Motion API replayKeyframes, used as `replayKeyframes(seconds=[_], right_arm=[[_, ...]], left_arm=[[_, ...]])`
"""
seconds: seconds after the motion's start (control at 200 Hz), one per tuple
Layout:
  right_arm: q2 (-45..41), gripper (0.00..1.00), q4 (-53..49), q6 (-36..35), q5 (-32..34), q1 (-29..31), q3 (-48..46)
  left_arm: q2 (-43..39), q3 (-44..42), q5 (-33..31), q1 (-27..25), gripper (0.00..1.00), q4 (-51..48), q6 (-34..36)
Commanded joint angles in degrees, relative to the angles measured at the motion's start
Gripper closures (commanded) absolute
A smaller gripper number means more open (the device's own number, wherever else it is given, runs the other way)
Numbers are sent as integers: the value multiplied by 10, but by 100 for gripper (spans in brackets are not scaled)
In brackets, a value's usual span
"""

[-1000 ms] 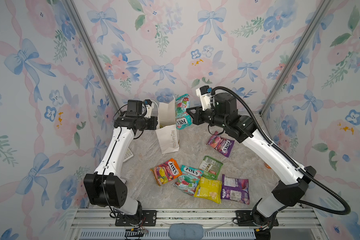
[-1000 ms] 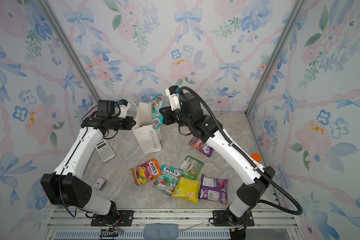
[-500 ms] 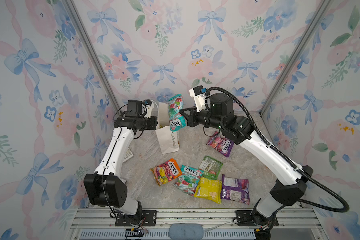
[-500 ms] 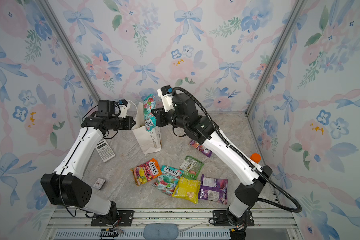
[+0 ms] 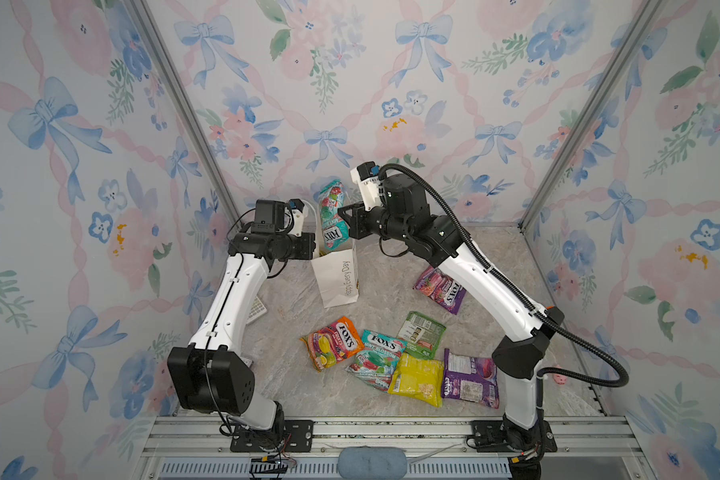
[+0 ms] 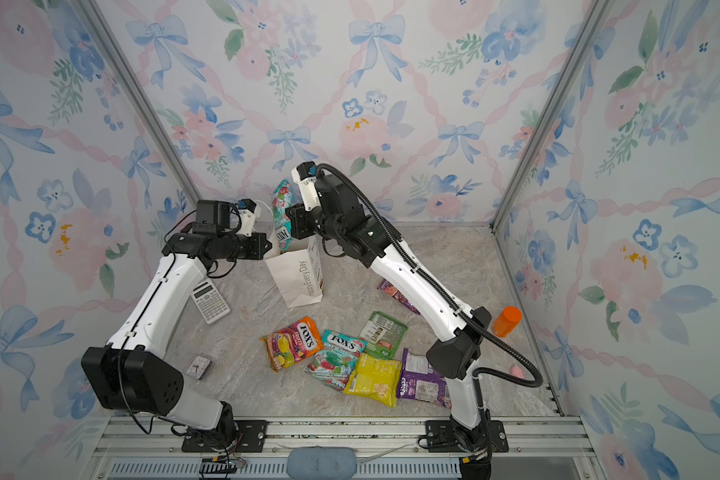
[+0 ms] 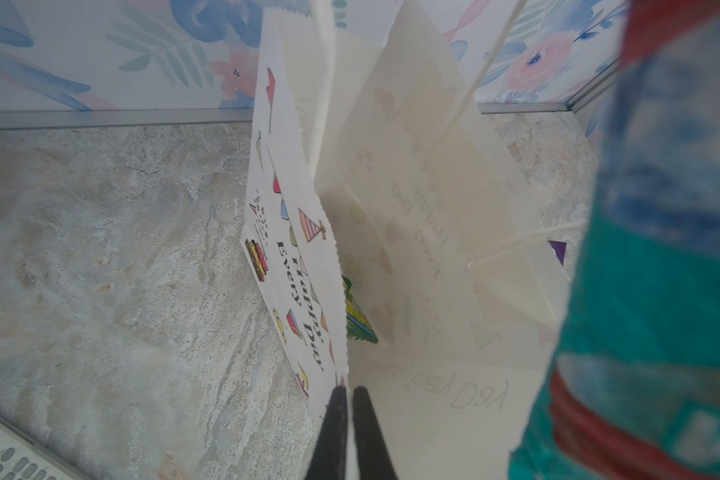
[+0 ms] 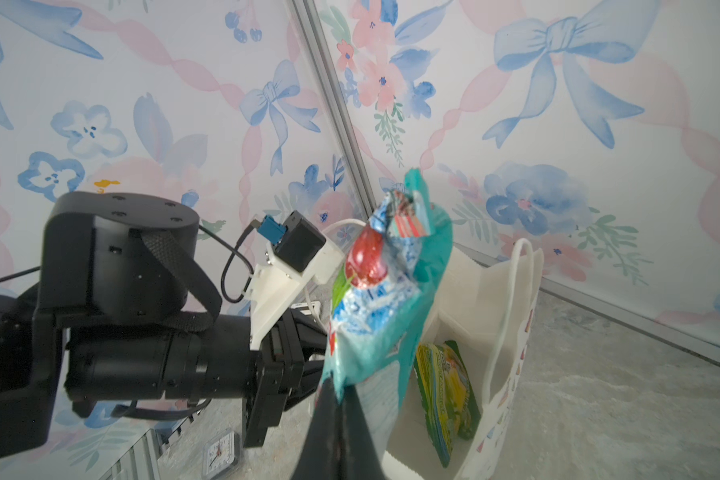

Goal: Place the snacks into the paper bag
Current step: 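Lift the teal mint bag with the right gripper above the white bag, then lower the teal mint bag into the white bag and open the right gripper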

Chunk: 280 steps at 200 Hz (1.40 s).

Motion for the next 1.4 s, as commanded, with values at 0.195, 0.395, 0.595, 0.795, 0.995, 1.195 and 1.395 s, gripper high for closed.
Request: replayKeyframes(seconds=[0.195, 0.395, 0.595, 0.795, 0.995, 1.195, 1.395], right_arm=[[67, 100, -35, -23, 28, -11, 113], [83, 100, -52, -31, 52, -14, 112], [92, 100, -56, -32, 53, -15, 104], [112, 100, -45, -14, 25, -15, 108], [134, 100, -36, 7, 4, -18, 120], [149, 100, -29, 21, 1, -23, 132], [148, 98, -31, 35, 1, -36, 130]], left_arm=[[-18, -3, 5, -5, 100, 14, 4], [-18, -3, 5, -5, 100, 14, 4], [-20, -4, 3, -5, 100, 14, 5], [-17, -4, 3, -5, 100, 14, 5], [-19, -4, 3, -5, 100, 14, 5], [-18, -4, 4, -6, 100, 14, 4], [-19, -4, 3, -5, 100, 14, 6]])
